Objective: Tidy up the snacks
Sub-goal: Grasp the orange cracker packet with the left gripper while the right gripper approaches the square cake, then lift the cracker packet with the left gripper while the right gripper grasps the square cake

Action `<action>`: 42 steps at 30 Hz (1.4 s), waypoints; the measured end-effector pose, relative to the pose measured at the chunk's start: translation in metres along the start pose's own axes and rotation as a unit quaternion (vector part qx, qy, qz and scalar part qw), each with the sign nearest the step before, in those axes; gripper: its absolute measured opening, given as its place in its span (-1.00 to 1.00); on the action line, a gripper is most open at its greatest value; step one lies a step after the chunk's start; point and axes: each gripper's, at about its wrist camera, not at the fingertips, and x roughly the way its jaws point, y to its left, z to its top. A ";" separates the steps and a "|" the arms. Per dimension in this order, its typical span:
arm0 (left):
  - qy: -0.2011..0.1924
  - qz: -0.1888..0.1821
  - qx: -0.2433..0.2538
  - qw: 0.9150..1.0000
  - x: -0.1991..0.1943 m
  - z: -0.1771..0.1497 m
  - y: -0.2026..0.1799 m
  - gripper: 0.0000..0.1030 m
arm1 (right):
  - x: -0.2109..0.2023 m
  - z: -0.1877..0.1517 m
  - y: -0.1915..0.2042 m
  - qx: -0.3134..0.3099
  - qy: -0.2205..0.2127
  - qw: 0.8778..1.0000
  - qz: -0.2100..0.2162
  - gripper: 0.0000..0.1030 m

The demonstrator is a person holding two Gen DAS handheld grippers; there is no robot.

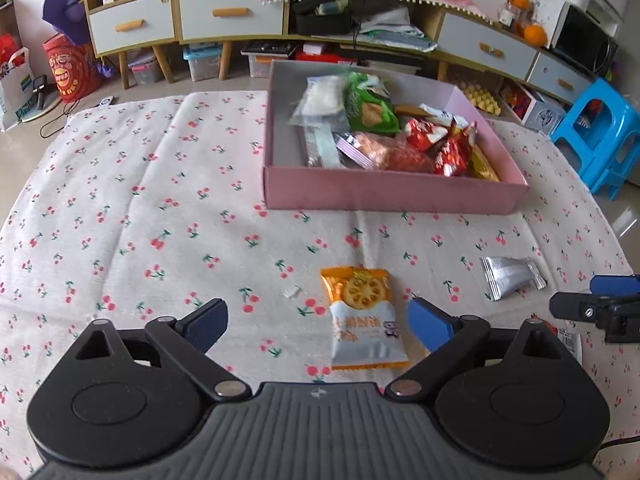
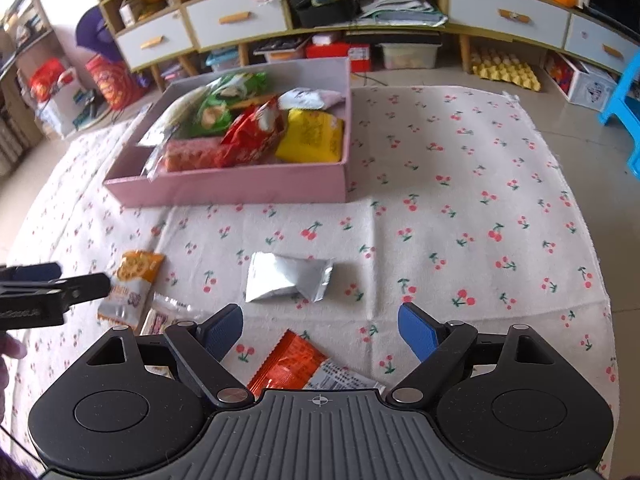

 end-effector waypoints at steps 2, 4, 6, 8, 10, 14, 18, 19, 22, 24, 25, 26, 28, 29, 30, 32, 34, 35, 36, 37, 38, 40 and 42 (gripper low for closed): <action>0.008 -0.002 0.001 1.000 0.005 -0.004 -0.006 0.73 | 0.002 -0.002 0.006 -0.018 0.006 1.000 0.002 0.69; 0.014 0.000 0.008 1.000 0.010 -0.007 -0.012 0.62 | 0.004 -0.004 0.012 -0.034 0.012 0.999 0.004 0.69; 0.016 0.007 0.015 1.000 0.014 -0.010 -0.016 0.53 | 0.005 -0.005 0.015 -0.043 0.015 0.999 0.005 0.69; 0.015 0.009 0.017 1.000 0.016 -0.010 -0.018 0.47 | 0.005 -0.006 0.017 -0.047 0.017 0.999 0.007 0.69; 0.012 0.010 0.016 1.000 0.017 -0.011 -0.018 0.40 | 0.005 -0.007 0.017 -0.047 0.018 0.999 0.014 0.69; 0.010 0.010 0.022 1.000 0.016 -0.012 -0.018 -0.06 | 0.007 -0.009 0.021 -0.051 0.024 0.998 0.023 0.69; 0.006 0.006 0.028 1.000 0.012 -0.011 -0.014 -0.29 | 0.007 -0.011 0.029 -0.062 0.024 0.997 0.036 0.69; 0.007 0.002 0.025 1.000 0.012 -0.011 -0.011 -0.30 | 0.008 -0.012 0.032 -0.063 0.025 0.997 0.042 0.69; 0.006 0.001 0.024 1.000 0.009 -0.012 -0.004 -0.31 | 0.008 -0.014 0.041 -0.066 0.032 0.995 0.064 0.69; 0.006 -0.001 0.023 1.000 0.007 -0.012 0.002 -0.32 | 0.010 -0.014 0.047 -0.064 0.039 0.994 0.079 0.69; 0.006 -0.002 0.021 1.000 0.006 -0.012 0.005 -0.32 | 0.011 -0.015 0.050 -0.064 0.043 0.994 0.084 0.69; 0.007 -0.003 0.020 1.000 0.005 -0.012 0.008 -0.32 | 0.012 -0.015 0.054 -0.064 0.046 0.993 0.088 0.69; 0.008 -0.002 0.017 1.000 0.004 -0.013 0.014 -0.32 | 0.015 -0.017 0.062 -0.065 0.052 0.992 0.095 0.69; 0.009 -0.002 0.016 1.000 0.003 -0.014 0.016 -0.32 | 0.016 -0.017 0.065 -0.065 0.054 0.992 0.097 0.69; 0.010 -0.002 0.016 1.000 0.003 -0.014 0.019 -0.32 | 0.018 -0.017 0.069 -0.066 0.058 0.991 0.099 0.69; 0.011 0.000 0.016 1.000 0.002 -0.014 0.025 -0.31 | 0.020 -0.018 0.076 -0.067 0.061 0.991 0.100 0.69; 0.009 0.003 0.020 1.000 0.001 -0.016 0.030 -0.28 | 0.023 -0.018 0.082 -0.068 0.060 0.991 0.097 0.68; 0.008 0.005 0.024 1.000 0.001 -0.017 0.032 -0.25 | 0.024 -0.018 0.084 -0.067 0.060 0.991 0.096 0.68; 0.005 0.009 0.032 0.999 0.001 -0.018 0.034 -0.20 | 0.025 -0.018 0.087 -0.065 0.058 0.992 0.095 0.68; -0.002 0.010 0.042 0.999 0.001 -0.020 0.035 -0.19 | 0.027 -0.019 0.089 -0.063 0.057 0.992 0.094 0.68; -0.007 0.009 0.051 0.999 0.000 -0.022 0.035 -0.17 | 0.029 -0.019 0.090 -0.061 0.056 0.992 0.095 0.68; -0.019 0.004 0.066 0.998 -0.001 -0.025 0.036 -0.13 | 0.032 -0.021 0.094 -0.061 0.056 0.992 0.095 0.66; -0.028 0.001 0.084 0.996 -0.002 -0.029 0.036 0.12 | 0.032 -0.023 0.096 -0.067 0.045 0.993 0.089 0.66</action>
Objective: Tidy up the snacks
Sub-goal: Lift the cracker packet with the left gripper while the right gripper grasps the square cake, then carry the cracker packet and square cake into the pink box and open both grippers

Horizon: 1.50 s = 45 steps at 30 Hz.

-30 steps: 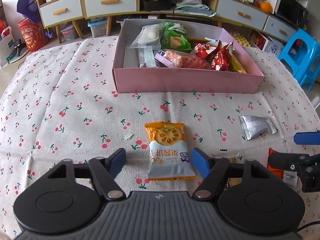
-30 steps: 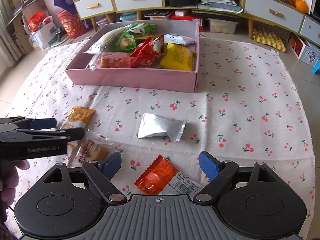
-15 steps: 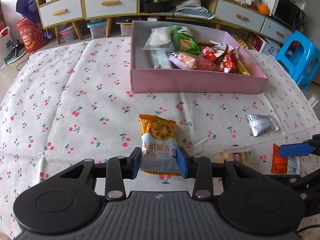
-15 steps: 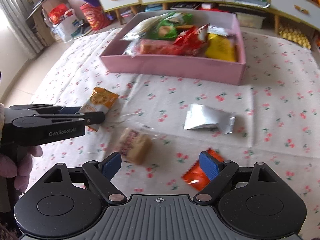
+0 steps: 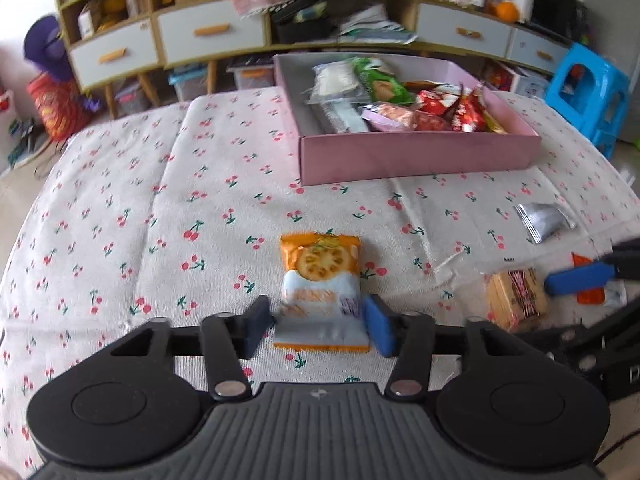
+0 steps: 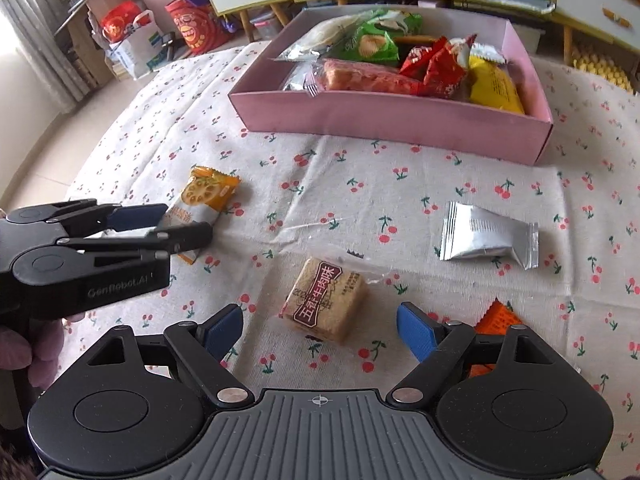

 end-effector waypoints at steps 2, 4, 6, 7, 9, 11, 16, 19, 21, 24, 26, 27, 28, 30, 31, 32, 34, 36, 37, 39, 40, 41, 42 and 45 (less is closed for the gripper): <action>-0.012 0.000 0.018 1.000 0.000 -0.005 -0.001 0.17 | 0.000 -0.002 0.001 -0.002 -0.012 1.000 -0.003 0.64; -0.025 -0.003 0.029 0.999 0.001 -0.006 0.000 0.21 | 0.000 -0.005 0.000 0.003 -0.023 1.000 -0.007 0.64; -0.034 -0.009 0.028 0.999 0.002 -0.007 0.001 0.21 | 0.000 -0.008 0.001 0.002 -0.037 0.999 -0.011 0.64; -0.037 -0.012 0.026 0.999 0.002 -0.007 0.002 0.21 | 0.000 -0.010 0.002 -0.001 -0.042 0.999 -0.015 0.62; -0.042 -0.015 0.026 0.999 0.003 -0.008 0.001 0.19 | 0.001 -0.012 0.005 -0.009 -0.053 0.998 -0.025 0.53; -0.044 -0.020 0.029 0.998 0.002 -0.007 0.000 0.05 | 0.001 -0.013 0.006 -0.017 -0.061 0.997 -0.034 0.34; -0.040 -0.022 0.040 0.998 0.001 -0.005 -0.006 -0.17 | -0.002 -0.010 -0.001 -0.006 -0.064 0.997 -0.036 -0.27; -0.031 -0.026 0.034 0.999 0.001 -0.003 -0.006 -0.20 | -0.004 -0.006 -0.007 0.010 -0.051 0.998 -0.023 -0.31; -0.023 -0.031 0.021 0.999 0.001 -0.001 -0.004 -0.21 | -0.005 -0.004 -0.012 0.028 -0.045 0.999 -0.013 -0.32; -0.011 -0.043 -0.008 0.999 0.000 0.002 0.000 -0.21 | -0.006 -0.001 -0.016 0.052 -0.036 0.998 -0.002 -0.32; -0.003 -0.054 -0.034 0.998 -0.001 0.004 0.004 -0.21 | -0.006 0.001 -0.019 0.064 -0.030 0.997 0.003 -0.32; 0.002 -0.061 -0.046 0.997 -0.001 0.005 0.006 -0.22 | -0.006 0.002 -0.019 0.069 -0.026 0.997 0.006 -0.32; 0.005 -0.065 -0.056 0.996 -0.002 0.006 0.008 -0.22 | -0.007 0.003 -0.020 0.075 -0.023 0.997 0.008 -0.32; 0.011 -0.074 -0.074 0.994 -0.002 0.008 0.011 -0.22 | -0.009 0.006 -0.022 0.084 -0.023 0.996 0.012 -0.32; 0.012 -0.077 -0.081 0.994 -0.003 0.009 0.012 -0.22 | -0.010 0.007 -0.023 0.086 -0.027 0.996 0.014 -0.32; 0.013 -0.079 -0.088 0.993 -0.004 0.010 0.013 -0.22 | -0.012 0.009 -0.023 0.088 -0.030 0.996 0.016 -0.32; 0.013 -0.083 -0.100 0.991 -0.006 0.013 0.016 -0.22 | -0.016 0.012 -0.026 0.097 -0.036 0.994 0.021 -0.32; 0.010 -0.091 -0.115 0.989 -0.008 0.017 0.019 -0.22 | -0.020 0.016 -0.028 0.106 -0.043 0.993 0.025 -0.32; 0.007 -0.094 -0.122 0.988 -0.010 0.018 0.020 -0.22 | -0.022 0.018 -0.030 0.111 -0.047 0.992 0.025 -0.32; 0.000 -0.100 -0.133 0.986 -0.013 0.023 0.021 -0.22 | -0.026 0.023 -0.035 0.124 -0.056 0.990 0.026 -0.32; -0.004 -0.103 -0.137 0.985 -0.015 0.026 0.022 -0.22 | -0.028 0.025 -0.038 0.130 -0.060 0.989 0.027 -0.32; -0.009 -0.106 -0.140 0.984 -0.017 0.028 0.022 -0.22 | -0.030 0.027 -0.040 0.137 -0.065 0.988 0.027 -0.32; -0.013 -0.108 -0.142 0.984 -0.018 0.031 0.022 -0.22 | -0.032 0.029 -0.043 0.145 -0.069 0.987 0.028 -0.32; -0.026 -0.112 -0.148 0.982 -0.019 0.040 0.022 -0.22 | -0.037 0.037 -0.051 0.167 -0.084 0.982 0.032 -0.32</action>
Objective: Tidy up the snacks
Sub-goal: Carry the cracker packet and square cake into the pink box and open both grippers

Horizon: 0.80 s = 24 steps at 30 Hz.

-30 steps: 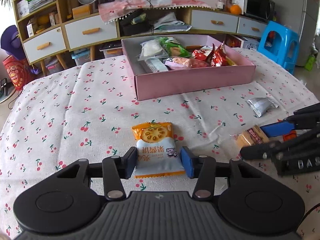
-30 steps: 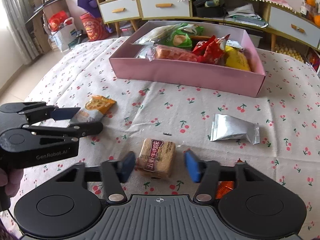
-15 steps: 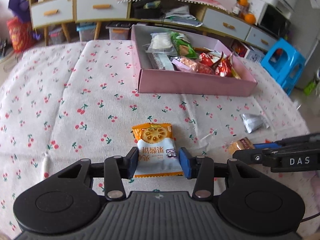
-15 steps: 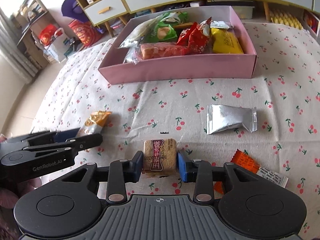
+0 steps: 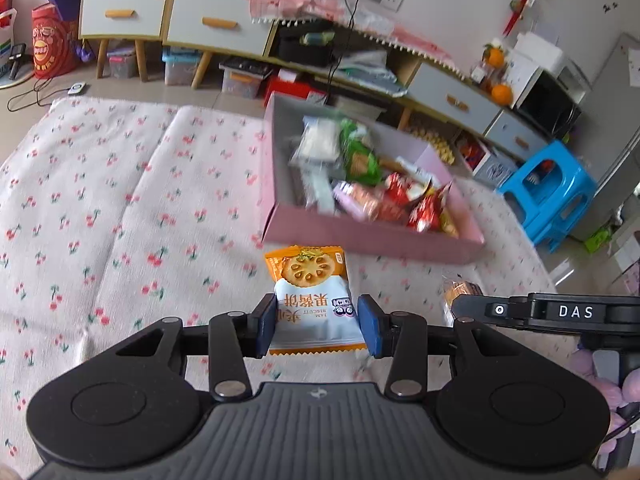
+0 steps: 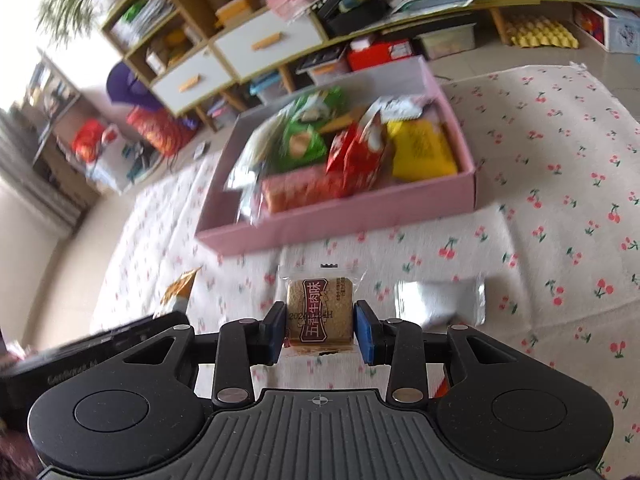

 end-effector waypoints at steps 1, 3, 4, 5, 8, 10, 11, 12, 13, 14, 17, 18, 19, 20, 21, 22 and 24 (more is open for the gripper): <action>-0.004 -0.001 -0.003 1.000 0.000 0.002 0.000 -0.22 | -0.001 0.004 -0.001 0.007 -0.005 1.000 0.001 -0.32; -0.013 -0.002 -0.009 1.000 0.002 0.009 0.000 -0.22 | -0.003 0.011 -0.003 0.021 -0.016 1.000 0.005 -0.32; -0.017 -0.001 -0.012 1.000 0.003 0.012 -0.001 -0.22 | -0.003 0.014 -0.004 0.027 -0.021 0.999 0.007 -0.32; -0.021 -0.001 -0.015 1.000 0.005 0.015 -0.001 -0.22 | -0.003 0.017 -0.004 0.034 -0.026 0.999 0.009 -0.32; -0.038 -0.005 -0.023 0.999 0.008 0.024 -0.001 -0.22 | 0.000 0.025 -0.006 0.051 -0.038 0.998 0.014 -0.32; -0.050 -0.008 -0.025 0.998 0.011 0.031 -0.001 -0.22 | 0.003 0.031 -0.008 0.061 -0.042 0.997 0.021 -0.32; -0.055 -0.009 -0.025 0.998 0.014 0.033 -0.002 -0.22 | 0.005 0.034 -0.008 0.066 -0.045 0.997 0.024 -0.32; -0.060 -0.010 -0.024 0.998 0.016 0.035 -0.002 -0.22 | 0.008 0.037 -0.008 0.070 -0.048 0.996 0.028 -0.32; -0.064 -0.009 -0.024 0.998 0.019 0.038 -0.002 -0.22 | 0.010 0.040 -0.008 0.073 -0.051 0.996 0.030 -0.32; -0.068 -0.009 -0.024 0.997 0.022 0.039 -0.002 -0.22 | 0.012 0.043 -0.008 0.077 -0.055 0.995 0.033 -0.32; -0.085 -0.004 -0.022 0.996 0.030 0.044 -0.001 -0.22 | 0.021 0.052 -0.009 0.093 -0.067 0.993 0.040 -0.32; -0.090 -0.002 -0.021 0.996 0.033 0.045 -0.001 -0.22 | 0.023 0.053 -0.010 0.098 -0.070 0.992 0.042 -0.32; -0.095 0.000 -0.021 0.995 0.035 0.045 0.000 -0.22 | 0.026 0.055 -0.011 0.103 -0.073 0.991 0.043 -0.32; -0.099 0.002 -0.021 0.995 0.037 0.046 0.000 -0.22 | 0.028 0.057 -0.011 0.105 -0.076 0.991 0.042 -0.32; -0.103 0.002 -0.021 0.994 0.039 0.047 0.000 -0.22 | 0.031 0.059 -0.010 0.101 -0.080 0.991 0.038 -0.32; -0.106 -0.001 -0.020 0.994 0.041 0.047 0.000 -0.22 | 0.033 0.060 -0.008 0.096 -0.084 0.991 0.036 -0.32; -0.110 -0.004 -0.018 0.994 0.045 0.047 -0.002 -0.22 | 0.036 0.063 -0.005 0.087 -0.092 0.991 0.030 -0.32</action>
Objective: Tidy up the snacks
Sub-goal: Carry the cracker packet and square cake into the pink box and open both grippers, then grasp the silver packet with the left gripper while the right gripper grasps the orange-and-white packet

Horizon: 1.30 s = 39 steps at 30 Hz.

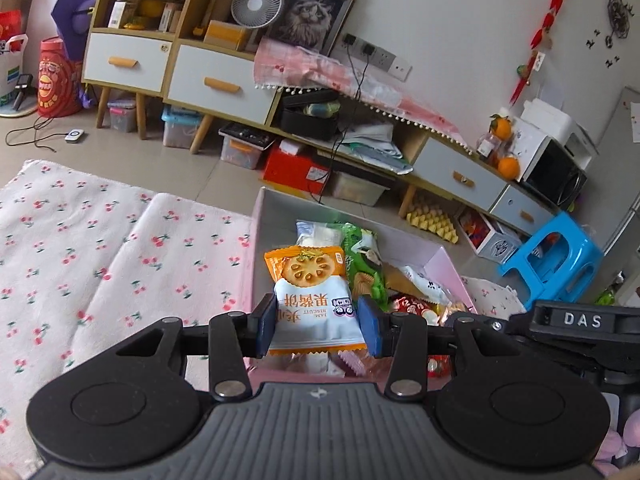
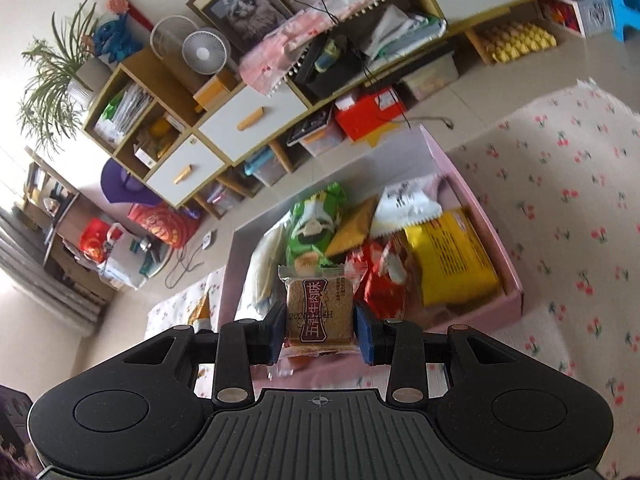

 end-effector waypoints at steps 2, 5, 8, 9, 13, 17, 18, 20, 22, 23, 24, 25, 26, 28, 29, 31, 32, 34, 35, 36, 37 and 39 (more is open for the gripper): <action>-0.001 0.002 0.007 1.000 0.004 -0.002 -0.003 -0.22 | 0.005 0.002 0.003 -0.006 -0.007 1.000 0.000 -0.31; 0.003 0.010 0.018 1.000 0.011 -0.005 -0.005 -0.22 | 0.011 0.004 0.005 -0.012 -0.015 1.000 -0.001 -0.31; 0.009 0.013 0.024 1.000 0.014 -0.007 -0.005 -0.22 | 0.016 0.004 0.005 -0.016 -0.018 1.000 -0.005 -0.31; 0.011 0.014 0.028 0.999 0.015 -0.008 -0.006 -0.22 | 0.017 0.004 0.005 -0.019 -0.018 1.000 -0.007 -0.31; 0.011 0.019 0.042 0.999 0.015 -0.008 -0.007 -0.21 | 0.018 0.004 0.004 -0.020 -0.020 1.000 -0.007 -0.26; 0.011 0.031 0.038 0.999 0.016 -0.008 -0.008 -0.01 | 0.017 0.005 0.001 -0.003 -0.020 1.000 0.001 -0.01; 0.013 0.031 0.036 0.999 0.015 -0.008 -0.008 0.03 | 0.017 0.005 0.001 -0.003 -0.021 1.000 0.001 0.00; 0.017 0.030 0.036 0.999 0.015 -0.007 -0.008 0.08 | 0.016 0.005 0.000 -0.005 -0.019 1.000 0.000 0.01; 0.020 0.030 0.045 0.998 0.014 -0.008 -0.010 0.14 | 0.016 0.005 0.001 -0.010 -0.017 1.000 -0.002 0.02; 0.022 0.030 0.050 0.998 0.013 -0.009 -0.011 0.16 | 0.015 0.005 0.001 -0.012 -0.017 1.000 -0.003 0.03; 0.024 0.031 0.055 0.998 0.012 -0.009 -0.011 0.17 | 0.014 0.005 0.001 -0.015 -0.017 1.000 -0.005 0.03; 0.026 0.031 0.057 0.998 0.011 -0.009 -0.012 0.18 | 0.013 0.005 0.003 -0.018 -0.017 1.000 -0.007 0.04; 0.027 0.031 0.058 0.997 0.010 -0.009 -0.013 0.20 | 0.011 0.005 0.003 -0.021 -0.017 1.000 -0.009 0.05; 0.030 0.030 0.060 0.997 0.008 -0.008 -0.015 0.26 | 0.007 0.005 0.005 -0.025 -0.019 0.999 -0.010 0.12; 0.032 0.030 0.060 0.997 0.007 -0.008 -0.016 0.31 | 0.005 0.005 0.005 -0.027 -0.019 0.999 -0.010 0.16; 0.038 0.031 0.063 0.997 0.005 -0.008 -0.018 0.36 | 0.001 0.006 0.007 -0.031 -0.018 0.999 -0.011 0.17; 0.042 0.032 0.066 0.996 0.005 -0.009 -0.019 0.38 | -0.002 0.005 0.008 -0.034 -0.016 0.999 -0.012 0.17; 0.050 0.035 0.074 0.995 0.003 -0.010 -0.021 0.41 | -0.006 0.005 0.010 -0.037 -0.011 0.999 -0.014 0.17; 0.054 0.036 0.078 0.995 0.002 -0.011 -0.022 0.43 | -0.008 0.005 0.011 -0.038 -0.009 0.999 -0.015 0.20; 0.057 0.037 0.081 0.994 0.001 -0.012 -0.023 0.49 | -0.010 0.004 0.011 -0.040 -0.008 0.999 -0.015 0.22; 0.059 0.039 0.084 0.994 -0.001 -0.013 -0.023 0.52 | -0.012 0.003 0.012 -0.043 -0.006 0.999 -0.016 0.24; 0.065 0.040 0.091 0.993 -0.006 -0.014 -0.023 0.56 | -0.017 0.002 0.012 -0.049 -0.002 0.999 -0.017 0.24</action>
